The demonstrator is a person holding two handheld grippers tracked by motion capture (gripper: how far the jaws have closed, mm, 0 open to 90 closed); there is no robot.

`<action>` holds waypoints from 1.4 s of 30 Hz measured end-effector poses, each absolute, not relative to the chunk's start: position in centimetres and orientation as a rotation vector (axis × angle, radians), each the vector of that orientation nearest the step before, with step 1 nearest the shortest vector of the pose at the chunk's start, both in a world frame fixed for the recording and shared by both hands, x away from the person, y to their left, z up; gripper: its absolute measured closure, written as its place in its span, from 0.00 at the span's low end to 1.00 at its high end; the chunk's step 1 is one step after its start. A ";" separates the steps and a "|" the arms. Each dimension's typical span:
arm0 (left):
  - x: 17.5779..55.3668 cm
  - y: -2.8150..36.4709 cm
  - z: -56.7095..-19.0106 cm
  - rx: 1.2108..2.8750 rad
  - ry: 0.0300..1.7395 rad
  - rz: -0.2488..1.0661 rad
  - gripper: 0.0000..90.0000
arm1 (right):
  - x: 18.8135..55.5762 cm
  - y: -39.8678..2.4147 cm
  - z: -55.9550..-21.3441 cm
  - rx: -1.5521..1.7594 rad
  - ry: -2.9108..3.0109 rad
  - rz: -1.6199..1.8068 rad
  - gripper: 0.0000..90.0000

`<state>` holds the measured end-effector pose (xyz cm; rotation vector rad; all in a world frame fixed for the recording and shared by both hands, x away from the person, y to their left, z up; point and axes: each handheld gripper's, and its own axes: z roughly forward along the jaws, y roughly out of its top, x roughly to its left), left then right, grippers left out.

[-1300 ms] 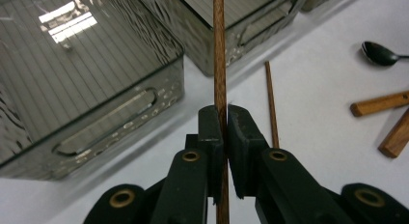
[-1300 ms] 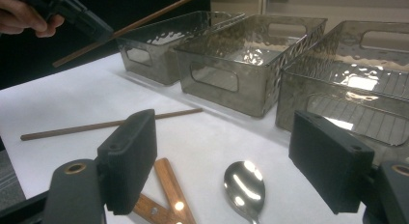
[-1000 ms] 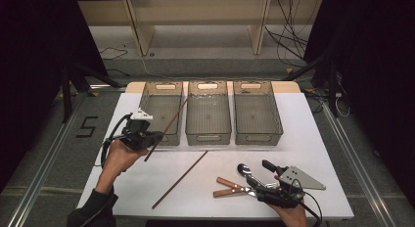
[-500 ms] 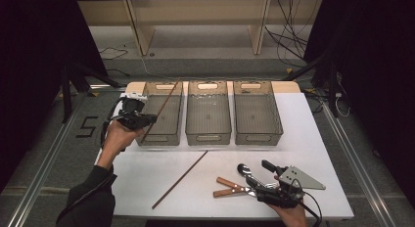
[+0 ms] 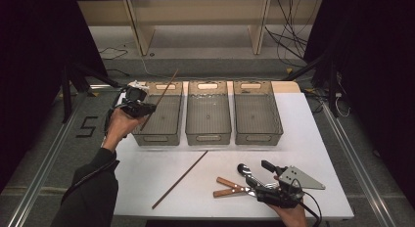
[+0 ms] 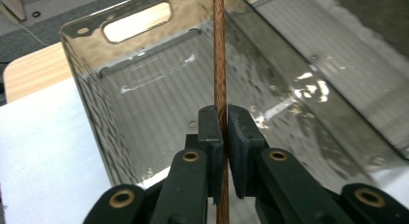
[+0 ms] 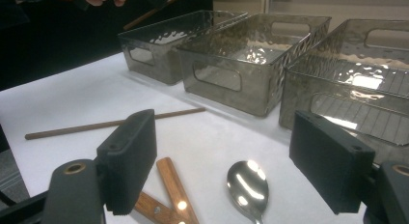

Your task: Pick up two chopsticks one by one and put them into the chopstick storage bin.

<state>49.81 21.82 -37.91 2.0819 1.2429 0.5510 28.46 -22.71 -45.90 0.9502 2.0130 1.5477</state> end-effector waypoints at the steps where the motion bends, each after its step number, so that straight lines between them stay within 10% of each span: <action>1: 50.1 21.9 -38.1 2.085 1.247 0.560 0.94 | 28.5 -22.7 -45.9 0.950 2.014 1.548 0.28; 29: 51.8 22.4 -41.9 2.168 1.352 0.525 0.91 | 28.6 -22.6 -46.0 0.949 2.025 1.554 0.28; 42: 49.2 21.5 -39.5 2.087 1.315 0.428 0.46 | 28.5 -22.6 -46.0 0.943 2.023 1.555 0.28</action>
